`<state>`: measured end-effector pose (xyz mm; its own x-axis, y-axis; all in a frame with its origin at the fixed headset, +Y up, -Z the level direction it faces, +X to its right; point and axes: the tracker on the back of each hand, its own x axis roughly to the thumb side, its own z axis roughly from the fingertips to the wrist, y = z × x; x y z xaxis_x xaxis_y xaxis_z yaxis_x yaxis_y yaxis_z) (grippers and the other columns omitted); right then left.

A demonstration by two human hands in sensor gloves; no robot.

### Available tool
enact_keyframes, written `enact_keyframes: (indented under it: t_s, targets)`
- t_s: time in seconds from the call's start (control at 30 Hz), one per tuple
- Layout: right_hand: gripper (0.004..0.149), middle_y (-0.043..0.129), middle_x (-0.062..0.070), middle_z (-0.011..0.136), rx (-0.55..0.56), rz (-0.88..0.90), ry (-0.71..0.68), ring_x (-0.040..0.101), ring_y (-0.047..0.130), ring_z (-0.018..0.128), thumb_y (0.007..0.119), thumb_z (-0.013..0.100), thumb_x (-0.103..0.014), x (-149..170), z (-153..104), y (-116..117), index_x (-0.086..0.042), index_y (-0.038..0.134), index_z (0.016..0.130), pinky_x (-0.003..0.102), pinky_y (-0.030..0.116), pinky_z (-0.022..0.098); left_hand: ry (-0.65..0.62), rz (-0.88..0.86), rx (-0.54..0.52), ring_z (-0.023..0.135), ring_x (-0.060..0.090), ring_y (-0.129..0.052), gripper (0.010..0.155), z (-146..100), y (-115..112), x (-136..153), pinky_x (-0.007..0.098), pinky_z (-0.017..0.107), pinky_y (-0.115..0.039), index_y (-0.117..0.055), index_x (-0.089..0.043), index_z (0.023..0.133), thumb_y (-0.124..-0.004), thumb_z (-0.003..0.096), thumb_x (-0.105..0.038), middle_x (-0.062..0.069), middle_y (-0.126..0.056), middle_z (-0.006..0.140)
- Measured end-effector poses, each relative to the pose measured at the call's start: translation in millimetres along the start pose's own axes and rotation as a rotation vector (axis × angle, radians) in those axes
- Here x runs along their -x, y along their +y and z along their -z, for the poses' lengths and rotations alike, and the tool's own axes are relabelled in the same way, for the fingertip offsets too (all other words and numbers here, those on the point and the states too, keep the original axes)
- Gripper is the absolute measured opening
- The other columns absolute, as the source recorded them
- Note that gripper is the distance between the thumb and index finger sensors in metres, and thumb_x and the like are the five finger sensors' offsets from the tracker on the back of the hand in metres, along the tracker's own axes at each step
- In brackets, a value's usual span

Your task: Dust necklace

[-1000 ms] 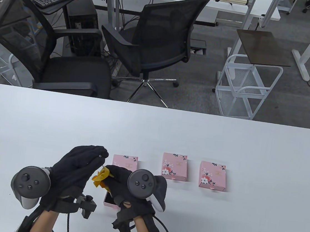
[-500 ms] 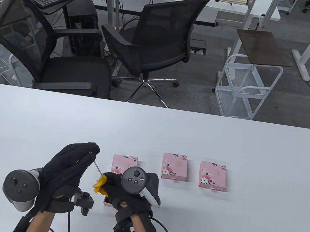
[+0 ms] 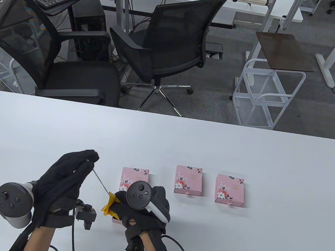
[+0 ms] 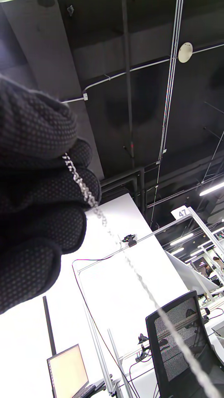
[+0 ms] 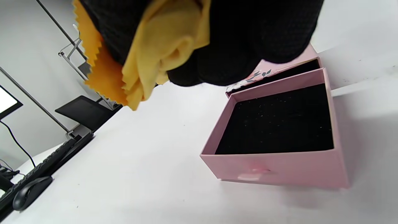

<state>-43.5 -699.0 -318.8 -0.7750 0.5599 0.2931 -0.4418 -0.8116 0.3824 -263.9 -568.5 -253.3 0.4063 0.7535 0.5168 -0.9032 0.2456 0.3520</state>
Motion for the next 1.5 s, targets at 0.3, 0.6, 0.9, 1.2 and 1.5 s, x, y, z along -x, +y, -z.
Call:
enact_keyframes:
  t_s: [0.3,0.6,0.9,1.2,1.5]
  targets:
    - [0.045,0.086,0.018,0.088,0.060,-0.167,0.082,0.040,0.089,0.068,0.084,0.062,-0.030,9,-7,-21,-0.011,0.073,0.101,0.053,0.074,0.056,0.018,-0.025,0.007,0.080,0.024,-0.093,0.036,1,3,0,0.044,0.057,-0.082,-0.095,-0.031,0.085,-0.087,0.0545,-0.047,0.000,-0.102,0.085]
    - [0.044,0.086,0.019,0.088,0.074,-0.320,0.355,0.042,0.087,0.068,0.082,0.064,-0.034,78,-36,-51,-0.012,0.073,0.101,0.056,0.072,0.058,0.017,-0.021,0.046,0.080,0.025,-0.093,0.036,-1,-2,-3,0.044,0.057,-0.082,-0.095,-0.030,0.085,-0.087,0.0546,-0.047,0.000,-0.102,0.085]
    - [0.057,0.073,0.024,0.101,-0.097,-0.511,0.484,0.048,0.078,0.081,0.083,0.062,-0.039,120,-37,-9,-0.011,0.064,0.108,0.059,0.067,0.063,0.032,-0.044,0.113,0.081,0.026,-0.093,0.036,-2,-12,-2,0.045,0.058,-0.081,-0.095,-0.030,0.086,-0.087,0.0549,-0.047,0.000,-0.102,0.086]
    - [0.073,0.059,0.029,0.111,0.117,-0.405,0.174,0.054,0.068,0.090,0.084,0.061,-0.035,42,-54,-57,-0.004,0.047,0.116,0.062,0.062,0.066,0.051,-0.010,0.167,0.081,0.027,-0.093,0.036,-1,-20,2,0.046,0.058,-0.081,-0.095,-0.029,0.086,-0.087,0.0551,-0.047,0.001,-0.102,0.086]
    - [0.073,0.053,0.031,0.115,0.043,0.010,-0.203,0.058,0.063,0.092,0.077,0.064,-0.043,-30,-35,-19,-0.007,0.044,0.118,0.065,0.059,0.068,0.035,0.003,0.180,0.081,0.026,-0.093,0.037,-3,-22,-1,0.046,0.058,-0.081,-0.095,-0.029,0.086,-0.087,0.0552,-0.047,0.001,-0.102,0.086]
